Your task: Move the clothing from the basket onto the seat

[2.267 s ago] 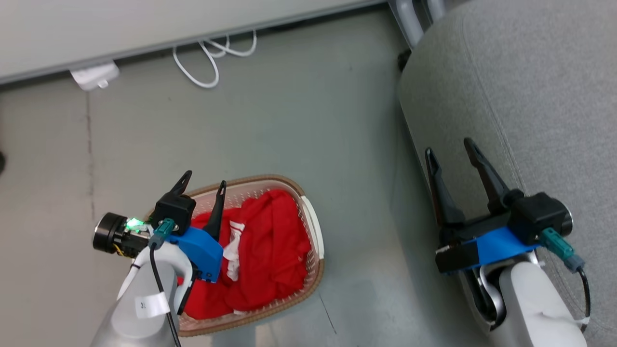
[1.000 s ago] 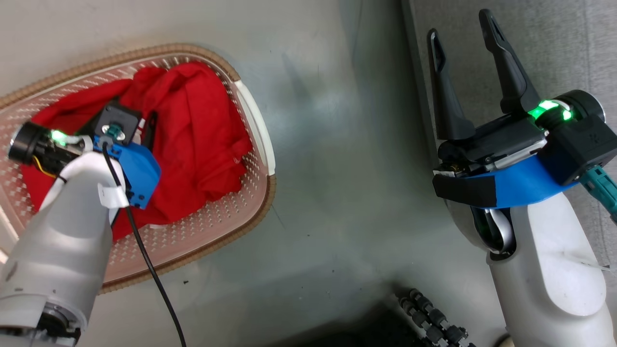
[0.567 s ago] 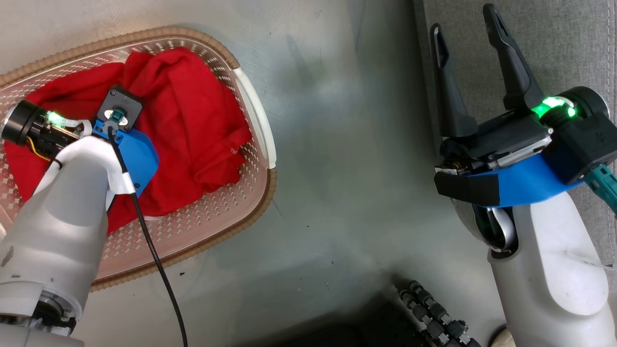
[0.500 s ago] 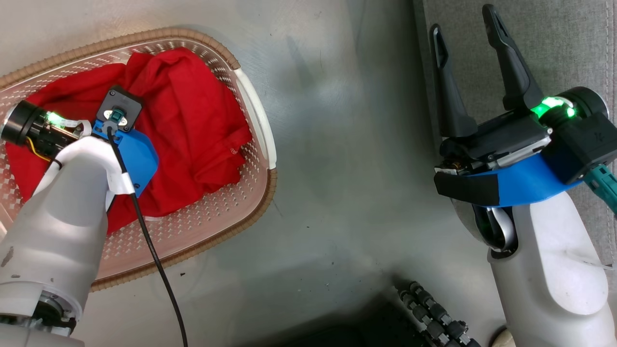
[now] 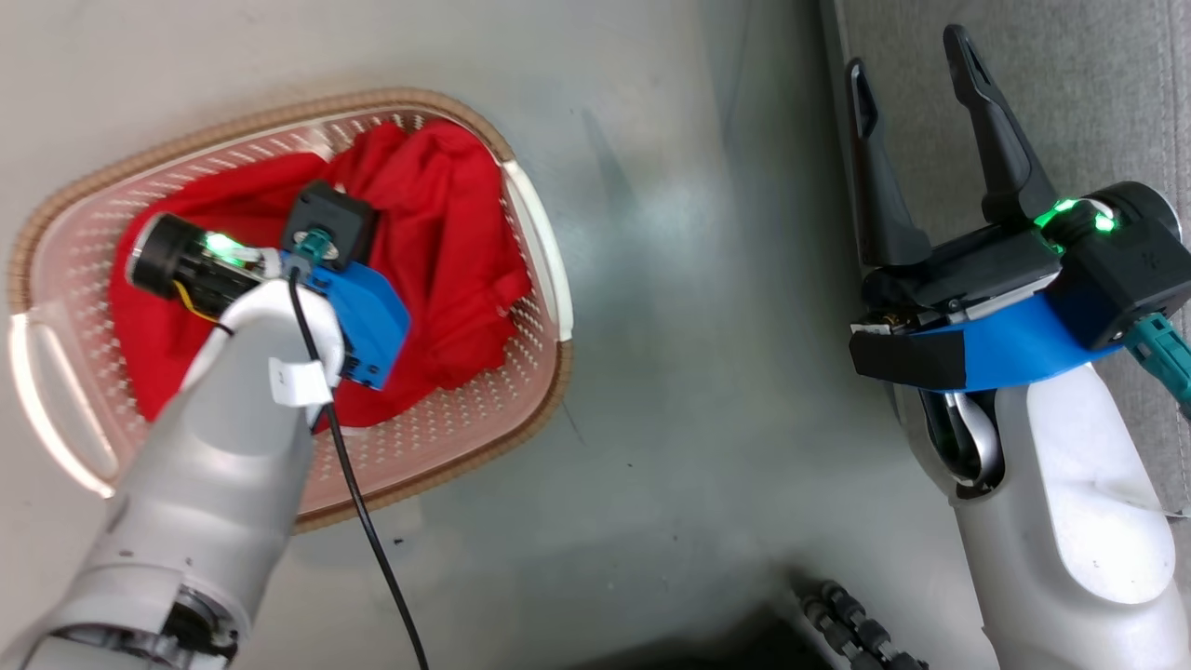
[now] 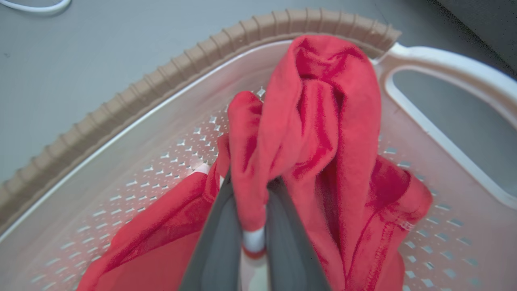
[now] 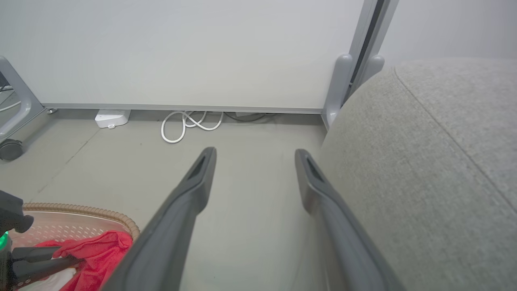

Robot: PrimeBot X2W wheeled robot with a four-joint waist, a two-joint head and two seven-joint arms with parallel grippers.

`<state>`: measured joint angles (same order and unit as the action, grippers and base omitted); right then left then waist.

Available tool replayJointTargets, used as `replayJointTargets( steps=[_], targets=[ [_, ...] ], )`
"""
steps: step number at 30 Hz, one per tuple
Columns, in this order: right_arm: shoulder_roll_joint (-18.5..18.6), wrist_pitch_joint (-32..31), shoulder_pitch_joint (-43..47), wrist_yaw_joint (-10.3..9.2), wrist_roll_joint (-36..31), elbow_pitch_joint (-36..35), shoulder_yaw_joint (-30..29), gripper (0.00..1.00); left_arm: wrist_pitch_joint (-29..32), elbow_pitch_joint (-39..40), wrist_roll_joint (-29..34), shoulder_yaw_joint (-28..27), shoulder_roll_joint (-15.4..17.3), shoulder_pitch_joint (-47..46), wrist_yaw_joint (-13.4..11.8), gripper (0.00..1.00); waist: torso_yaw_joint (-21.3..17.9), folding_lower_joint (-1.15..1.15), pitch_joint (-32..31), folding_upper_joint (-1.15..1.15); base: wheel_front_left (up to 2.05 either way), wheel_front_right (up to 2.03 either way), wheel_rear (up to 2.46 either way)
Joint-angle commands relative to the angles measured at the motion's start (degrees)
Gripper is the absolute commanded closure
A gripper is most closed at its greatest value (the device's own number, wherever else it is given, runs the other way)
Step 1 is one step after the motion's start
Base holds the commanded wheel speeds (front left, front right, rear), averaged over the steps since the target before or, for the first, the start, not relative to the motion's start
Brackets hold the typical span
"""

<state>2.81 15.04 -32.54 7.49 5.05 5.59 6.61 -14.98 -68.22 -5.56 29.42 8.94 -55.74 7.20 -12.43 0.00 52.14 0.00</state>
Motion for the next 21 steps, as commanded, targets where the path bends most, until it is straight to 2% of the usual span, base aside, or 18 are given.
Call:
replayJointTargets(
  steps=[1,15,21],
  targets=[
    [0.1,0.2,0.7,0.01,-0.6,0.4,-0.4,0.00,-0.3,1.4,-0.8,-0.1,-0.2,1.2,0.4,1.00,1.4,0.00,-2.0,0.00,0.00,0.00,0.00],
    [1.1,0.2,4.7,0.01,-1.7,3.5,-1.7,0.00,-0.3,15.7,-8.7,1.3,-2.6,12.8,0.3,1.00,6.1,0.00,-13.1,0.00,0.00,0.00,0.00],
    [1.7,0.2,7.4,0.01,-1.6,4.7,-2.2,0.00,-0.3,23.6,-9.3,0.8,-3.2,18.5,0.3,1.00,7.7,0.00,-19.1,0.00,0.00,0.00,0.00]
  ],
)
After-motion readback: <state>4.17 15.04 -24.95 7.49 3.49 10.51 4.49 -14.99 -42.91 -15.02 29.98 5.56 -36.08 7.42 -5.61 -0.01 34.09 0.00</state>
